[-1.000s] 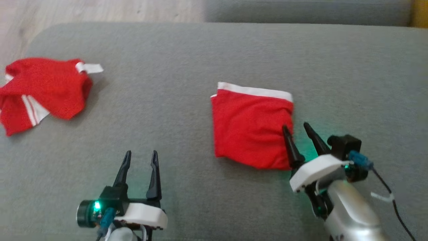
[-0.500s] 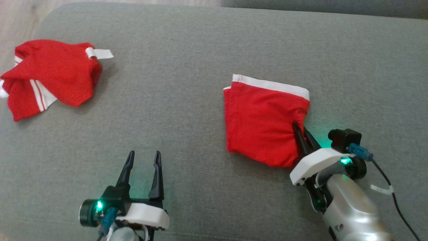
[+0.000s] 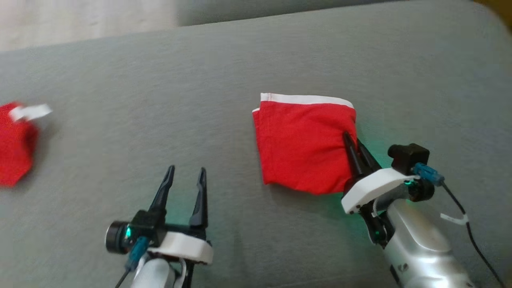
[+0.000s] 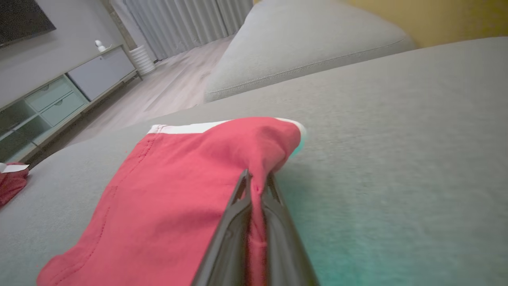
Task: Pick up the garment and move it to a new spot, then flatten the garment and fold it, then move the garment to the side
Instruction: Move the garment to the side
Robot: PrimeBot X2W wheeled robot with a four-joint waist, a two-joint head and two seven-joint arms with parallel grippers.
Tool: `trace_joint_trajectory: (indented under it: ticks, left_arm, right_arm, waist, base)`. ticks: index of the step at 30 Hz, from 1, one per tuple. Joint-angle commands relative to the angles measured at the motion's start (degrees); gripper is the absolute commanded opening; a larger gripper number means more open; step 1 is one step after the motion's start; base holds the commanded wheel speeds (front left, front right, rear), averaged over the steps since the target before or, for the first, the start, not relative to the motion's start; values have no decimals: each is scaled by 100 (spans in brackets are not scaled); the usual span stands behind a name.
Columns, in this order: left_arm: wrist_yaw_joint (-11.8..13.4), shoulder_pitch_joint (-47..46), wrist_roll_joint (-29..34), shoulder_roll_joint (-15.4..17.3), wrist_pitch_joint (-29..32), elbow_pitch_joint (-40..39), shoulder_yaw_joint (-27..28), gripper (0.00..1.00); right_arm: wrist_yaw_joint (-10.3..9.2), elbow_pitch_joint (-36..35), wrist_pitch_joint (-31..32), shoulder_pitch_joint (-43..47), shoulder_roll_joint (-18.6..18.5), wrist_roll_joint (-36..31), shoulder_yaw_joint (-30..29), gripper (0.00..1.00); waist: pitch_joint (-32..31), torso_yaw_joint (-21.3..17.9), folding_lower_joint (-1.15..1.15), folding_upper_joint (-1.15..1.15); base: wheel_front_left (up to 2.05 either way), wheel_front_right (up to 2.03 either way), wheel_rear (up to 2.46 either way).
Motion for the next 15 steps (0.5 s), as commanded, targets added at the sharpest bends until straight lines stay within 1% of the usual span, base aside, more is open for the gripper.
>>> trace_joint_trajectory:
  ticks: [1, 4, 6, 10, 13, 15]
  left_arm:
    - [-13, -265, -51, 26, -29, -194, 93, 100]
    - [-81, -374, -75, 26, -29, -235, -44, 100]
    - [-73, -473, -146, 26, -29, -325, -112, 100]
    - [-121, -543, -154, 26, -29, -339, -315, 100]
    - [-170, -557, -137, 26, -29, -328, -422, 100]
    - [-200, -561, -118, 26, -29, -321, -493, 100]
  right_arm:
    - [22, -189, -36, -25, 31, -13, 134, 0]
    - [22, -245, -36, -54, 31, 24, 220, 0]
    - [22, -287, -36, -70, 31, 19, 199, 0]
    - [22, -279, -36, -75, 31, -7, 119, 0]
    - [22, -176, -36, -135, 31, -41, -18, 0]
    - [22, -61, -36, -248, 31, -196, -115, 0]
  waist:
    - [-21, -843, 0, 0]
    - [80, -1394, 0, 0]
    - [190, -1753, 0, 0]
    - [324, -1949, 0, 0]
    - [402, -1933, 0, 0]
    - [479, -1861, 0, 0]
  base:
    - [0, 0, 0]
    - [0, 0, 0]
    - [0, 0, 0]
    - [0, 0, 0]
    - [0, 0, 0]
    - [0, 0, 0]
